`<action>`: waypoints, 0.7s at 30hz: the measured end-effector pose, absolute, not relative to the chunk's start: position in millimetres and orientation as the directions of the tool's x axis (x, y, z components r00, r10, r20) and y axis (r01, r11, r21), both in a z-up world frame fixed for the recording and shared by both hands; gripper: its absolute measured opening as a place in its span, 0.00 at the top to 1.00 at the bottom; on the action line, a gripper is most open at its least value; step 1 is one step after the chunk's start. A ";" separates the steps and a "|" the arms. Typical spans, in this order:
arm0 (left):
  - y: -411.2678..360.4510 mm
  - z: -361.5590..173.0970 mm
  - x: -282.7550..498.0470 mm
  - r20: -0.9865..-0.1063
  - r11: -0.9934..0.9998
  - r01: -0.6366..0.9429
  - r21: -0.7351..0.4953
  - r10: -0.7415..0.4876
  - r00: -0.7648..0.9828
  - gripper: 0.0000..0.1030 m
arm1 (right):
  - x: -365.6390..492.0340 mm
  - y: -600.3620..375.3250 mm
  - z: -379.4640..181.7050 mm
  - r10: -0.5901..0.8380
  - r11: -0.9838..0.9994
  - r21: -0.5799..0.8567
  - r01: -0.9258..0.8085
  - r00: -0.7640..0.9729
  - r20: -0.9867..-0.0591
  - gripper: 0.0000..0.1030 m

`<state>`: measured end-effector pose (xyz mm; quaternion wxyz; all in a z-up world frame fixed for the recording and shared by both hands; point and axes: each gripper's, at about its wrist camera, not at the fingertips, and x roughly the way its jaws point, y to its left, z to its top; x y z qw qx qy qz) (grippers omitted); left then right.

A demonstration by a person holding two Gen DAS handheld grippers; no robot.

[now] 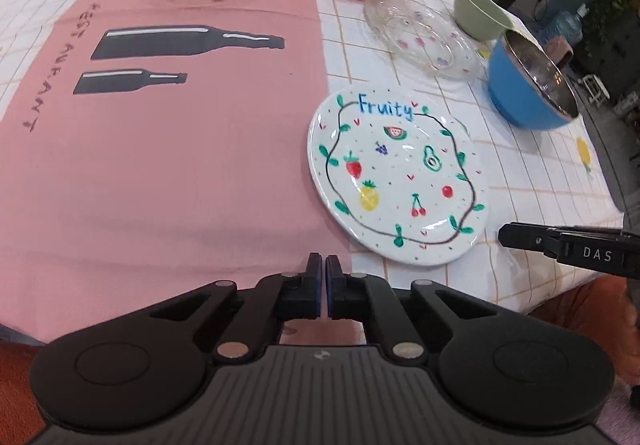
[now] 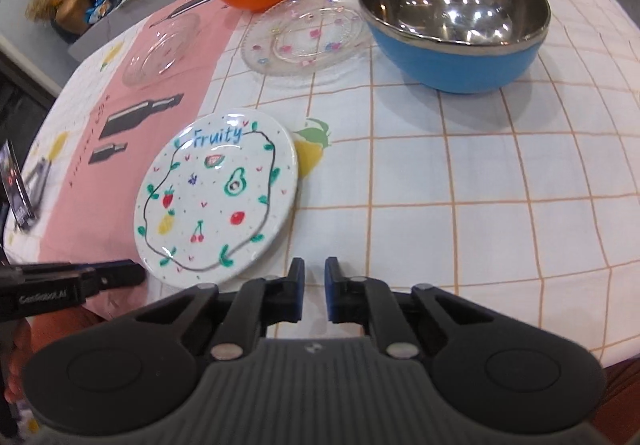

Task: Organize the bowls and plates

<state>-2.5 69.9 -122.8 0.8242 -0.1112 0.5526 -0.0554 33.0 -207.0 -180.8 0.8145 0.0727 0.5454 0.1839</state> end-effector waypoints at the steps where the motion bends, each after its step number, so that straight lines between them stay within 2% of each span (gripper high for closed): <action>1: 68.3 -122.5 -4.6 -0.900 0.971 -0.023 -0.237 -0.211 0.381 0.93 | 30.1 -205.2 -180.6 0.372 0.923 0.306 -0.232 0.341 -0.864 0.95; 5: 59.3 -121.7 -14.1 -0.901 0.982 0.033 -0.185 -0.183 0.394 0.93 | 19.9 -202.0 -180.1 0.352 0.925 0.270 -0.266 0.339 -0.872 1.00; 9: 48.8 -120.4 -14.3 -0.912 0.988 0.076 -0.131 -0.150 0.381 0.93 | 14.6 -204.5 -180.4 0.348 0.926 0.264 -0.271 0.337 -0.875 1.00; 12: 49.3 -118.7 -10.3 -0.918 0.987 0.075 -0.141 -0.159 0.364 0.91 | 15.2 -206.7 -179.1 0.361 0.921 0.285 -0.264 0.310 -0.880 1.00; 18: 66.3 -94.2 15.4 -0.880 0.977 0.044 -0.206 -0.205 0.428 0.79 | 38.4 -216.5 -159.0 0.411 0.910 0.354 -0.215 0.372 -0.832 0.95; 21: 72.4 -80.8 41.8 -0.839 0.972 0.018 -0.236 -0.213 0.500 0.69 | 58.3 -222.3 -150.8 0.414 0.909 0.389 -0.150 0.437 -0.798 0.84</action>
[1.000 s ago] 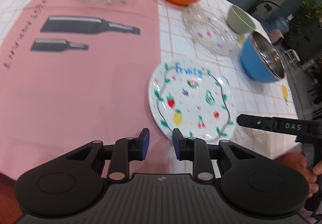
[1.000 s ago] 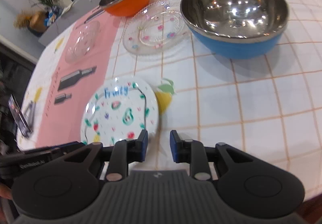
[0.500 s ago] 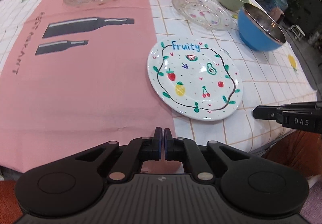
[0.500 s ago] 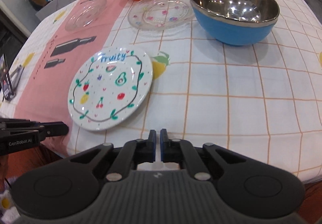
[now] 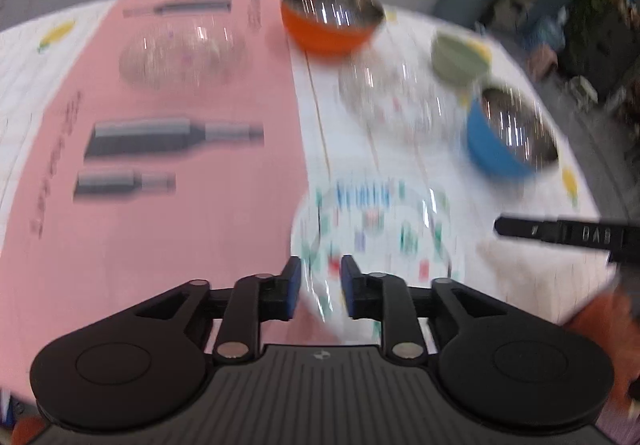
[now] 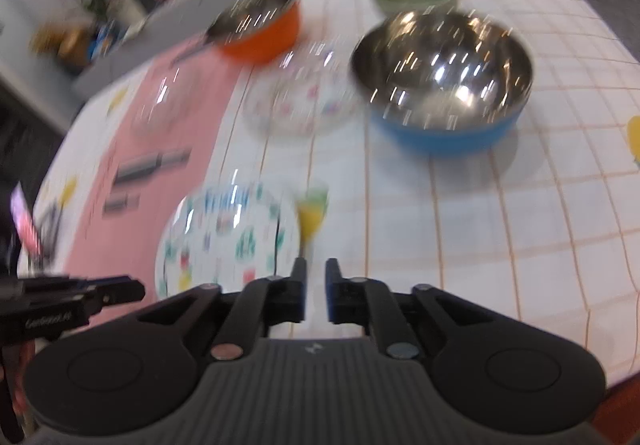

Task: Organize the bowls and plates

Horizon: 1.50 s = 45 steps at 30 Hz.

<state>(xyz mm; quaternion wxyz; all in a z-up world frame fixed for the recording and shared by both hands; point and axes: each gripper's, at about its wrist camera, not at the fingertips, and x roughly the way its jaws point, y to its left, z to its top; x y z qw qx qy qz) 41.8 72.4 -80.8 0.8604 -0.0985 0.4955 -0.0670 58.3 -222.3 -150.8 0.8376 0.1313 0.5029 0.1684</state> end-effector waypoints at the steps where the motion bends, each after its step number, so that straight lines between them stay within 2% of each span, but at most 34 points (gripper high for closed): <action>1: 74.2 -78.0 52.1 -0.821 0.965 0.008 -0.261 -0.227 0.524 0.68 | 64.9 -224.9 -149.5 0.419 0.903 0.413 -0.121 0.461 -0.782 0.71; 2: 75.9 -76.8 62.7 -0.803 0.957 0.000 -0.291 -0.244 0.543 0.68 | 71.1 -228.2 -149.1 0.421 0.894 0.441 -0.081 0.489 -0.764 0.64; 6: 75.6 -80.8 108.1 -0.758 0.925 -0.013 -0.380 -0.304 0.578 0.66 | 96.6 -235.1 -156.7 0.418 0.841 0.536 0.071 0.545 -0.727 0.64; 14: 65.7 -106.8 177.4 -0.787 0.923 -0.015 -0.384 -0.319 0.528 0.56 | 126.4 -232.0 -177.9 0.371 0.751 0.606 0.263 0.592 -0.716 0.64; 29: 54.1 -132.5 243.9 -0.837 0.955 0.078 -0.286 -0.288 0.466 0.56 | 142.4 -212.7 -192.5 0.246 0.746 0.554 0.370 0.619 -0.746 0.65; 30: 52.7 -132.5 246.2 -0.835 0.956 0.085 -0.281 -0.287 0.470 0.56 | 144.0 -212.0 -193.7 0.245 0.743 0.555 0.372 0.621 -0.744 0.66; 33: 50.5 -132.2 249.5 -0.833 0.957 0.092 -0.275 -0.285 0.474 0.57 | 146.0 -210.8 -196.0 0.237 0.743 0.550 0.382 0.618 -0.750 0.81; 34: 49.2 -132.2 250.0 -0.833 0.957 0.099 -0.272 -0.286 0.473 0.62 | 146.7 -211.1 -197.2 0.238 0.741 0.551 0.384 0.617 -0.750 0.86; 36: 45.4 -132.3 251.3 -0.830 0.954 0.124 -0.275 -0.300 0.469 0.69 | 149.0 -211.1 -198.7 0.243 0.742 0.553 0.380 0.616 -0.749 0.89; 38: 39.3 -131.4 249.3 -0.825 0.951 0.161 -0.265 -0.310 0.472 0.86 | 150.0 -210.1 -199.2 0.253 0.743 0.557 0.371 0.615 -0.747 0.94; 41: 29.0 -127.5 245.2 -0.830 0.960 0.193 -0.205 -0.274 0.485 0.86 | 151.4 -208.0 -198.6 0.254 0.755 0.550 0.357 0.614 -0.748 0.94; 45: 27.7 -125.4 242.1 -0.836 0.959 0.205 -0.198 -0.274 0.475 0.87 | 152.7 -209.2 -198.3 0.264 0.754 0.553 0.354 0.608 -0.749 0.94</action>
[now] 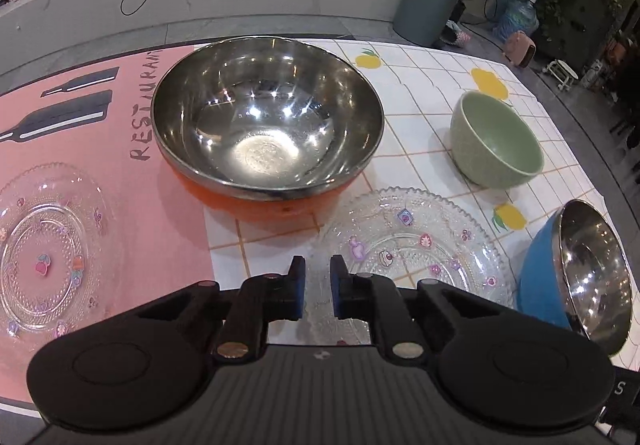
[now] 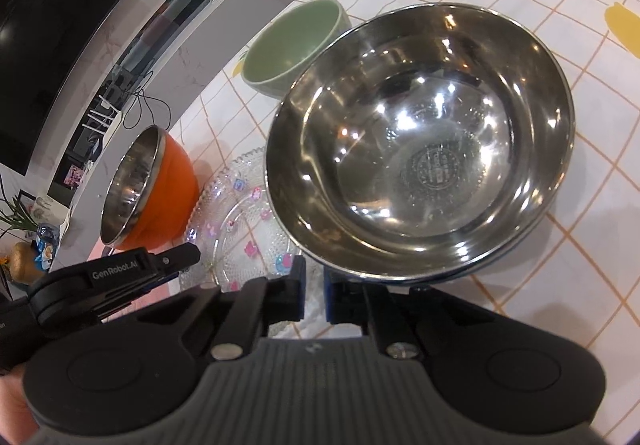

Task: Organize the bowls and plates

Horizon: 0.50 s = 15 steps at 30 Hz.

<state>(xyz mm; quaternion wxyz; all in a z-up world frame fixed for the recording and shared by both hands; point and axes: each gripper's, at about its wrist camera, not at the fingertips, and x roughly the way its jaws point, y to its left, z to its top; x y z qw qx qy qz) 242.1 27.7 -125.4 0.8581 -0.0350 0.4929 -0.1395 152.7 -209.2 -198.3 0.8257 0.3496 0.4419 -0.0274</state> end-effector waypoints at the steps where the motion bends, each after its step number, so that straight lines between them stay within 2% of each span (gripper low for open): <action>1: 28.6 -124.4 240.1 -0.838 0.958 0.208 -0.198 -0.275 0.471 0.88 | 152.7 -209.2 -197.8 0.267 0.757 0.552 0.350 0.605 -0.750 0.94; 9: 38.4 -120.4 223.5 -0.865 0.962 0.185 -0.200 -0.262 0.428 0.90 | 142.4 -210.3 -193.7 0.284 0.787 0.529 0.315 0.577 -0.766 0.94; 13: 44.5 -121.7 224.4 -0.838 0.965 0.147 -0.216 -0.261 0.479 0.67 | 139.6 -209.5 -195.5 0.274 0.789 0.526 0.318 0.584 -0.764 0.89; 15: 44.9 -124.6 225.8 -0.829 0.963 0.141 -0.231 -0.271 0.490 0.65 | 139.8 -209.8 -192.7 0.257 0.794 0.518 0.319 0.596 -0.761 0.84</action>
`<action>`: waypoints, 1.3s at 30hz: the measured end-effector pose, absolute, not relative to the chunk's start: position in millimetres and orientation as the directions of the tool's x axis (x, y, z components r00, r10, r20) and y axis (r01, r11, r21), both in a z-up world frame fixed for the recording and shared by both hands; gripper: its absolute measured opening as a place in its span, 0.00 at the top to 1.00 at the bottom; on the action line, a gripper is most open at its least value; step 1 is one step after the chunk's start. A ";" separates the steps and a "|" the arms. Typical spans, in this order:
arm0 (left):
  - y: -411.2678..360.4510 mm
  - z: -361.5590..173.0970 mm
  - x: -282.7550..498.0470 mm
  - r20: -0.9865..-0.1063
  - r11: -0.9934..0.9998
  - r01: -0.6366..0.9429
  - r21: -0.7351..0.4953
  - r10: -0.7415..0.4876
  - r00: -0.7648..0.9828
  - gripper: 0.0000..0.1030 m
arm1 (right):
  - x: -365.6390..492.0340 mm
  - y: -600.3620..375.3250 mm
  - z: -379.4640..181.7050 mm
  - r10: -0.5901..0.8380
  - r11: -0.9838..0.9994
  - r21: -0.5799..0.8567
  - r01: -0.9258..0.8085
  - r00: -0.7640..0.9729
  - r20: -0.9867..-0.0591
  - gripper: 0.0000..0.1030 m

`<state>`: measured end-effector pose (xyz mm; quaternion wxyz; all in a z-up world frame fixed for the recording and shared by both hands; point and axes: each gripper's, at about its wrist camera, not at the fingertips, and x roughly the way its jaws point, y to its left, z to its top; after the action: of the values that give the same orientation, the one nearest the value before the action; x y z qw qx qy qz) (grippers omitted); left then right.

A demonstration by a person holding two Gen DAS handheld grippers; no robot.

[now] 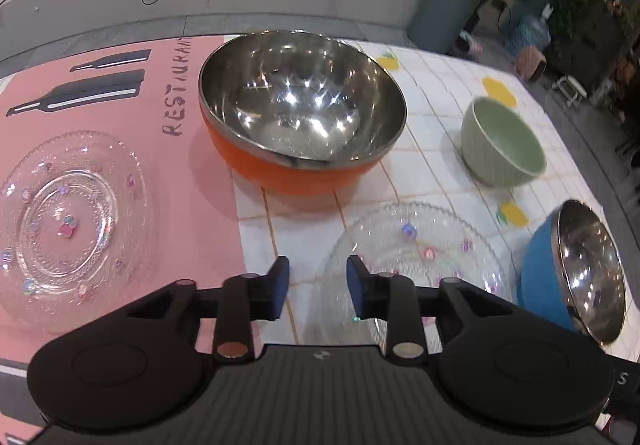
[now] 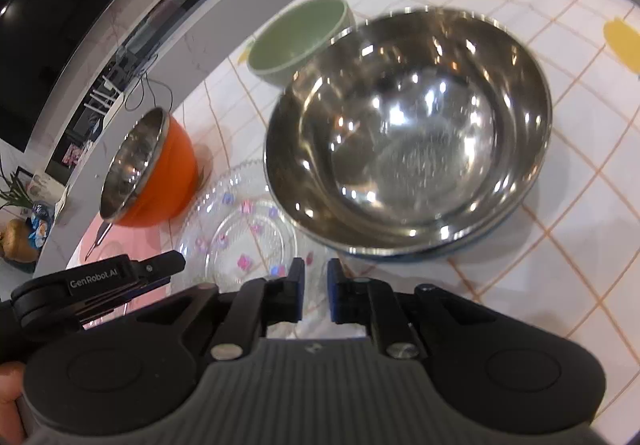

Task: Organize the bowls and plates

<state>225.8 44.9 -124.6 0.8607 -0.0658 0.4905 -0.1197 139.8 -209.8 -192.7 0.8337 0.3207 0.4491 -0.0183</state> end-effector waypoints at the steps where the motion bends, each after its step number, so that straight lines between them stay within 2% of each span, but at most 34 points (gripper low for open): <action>1: 45.0 -127.2 227.1 -0.829 0.961 0.137 -0.239 -0.275 0.487 0.65 | 140.8 -209.9 -192.0 0.257 0.792 0.520 0.320 0.598 -0.759 0.82; 4: 43.5 -132.6 225.3 -0.811 0.959 0.129 -0.251 -0.281 0.513 0.66 | 143.7 -210.3 -194.2 0.243 0.791 0.510 0.339 0.590 -0.770 0.82; 6: 41.2 -133.4 223.5 -0.801 0.954 0.144 -0.263 -0.300 0.519 0.79 | 143.5 -210.9 -195.6 0.245 0.786 0.519 0.335 0.601 -0.761 0.86; 7: 39.1 -132.8 222.2 -0.799 0.954 0.146 -0.263 -0.300 0.521 0.80 | 144.7 -210.7 -196.6 0.248 0.789 0.517 0.332 0.598 -0.762 0.93; 14: 35.1 -125.1 214.1 -0.794 0.960 0.177 -0.216 -0.278 0.541 0.88 | 146.8 -210.4 -196.5 0.260 0.797 0.520 0.308 0.603 -0.754 0.93; 24: 50.0 -111.1 185.5 -0.774 0.961 0.132 -0.244 -0.275 0.571 0.88 | 138.4 -213.7 -179.6 0.299 0.809 0.538 0.237 0.623 -0.723 0.95; 39: 83.9 -76.6 78.6 -0.753 0.943 -0.084 -0.321 -0.200 0.627 0.88 | 78.8 -200.2 -143.9 0.437 0.828 0.559 0.041 0.578 -0.689 0.95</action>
<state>78.6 83.9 -76.6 0.8868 -0.1651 0.4305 -0.0326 78.8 -200.2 -143.9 0.8467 0.2688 0.4440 0.1169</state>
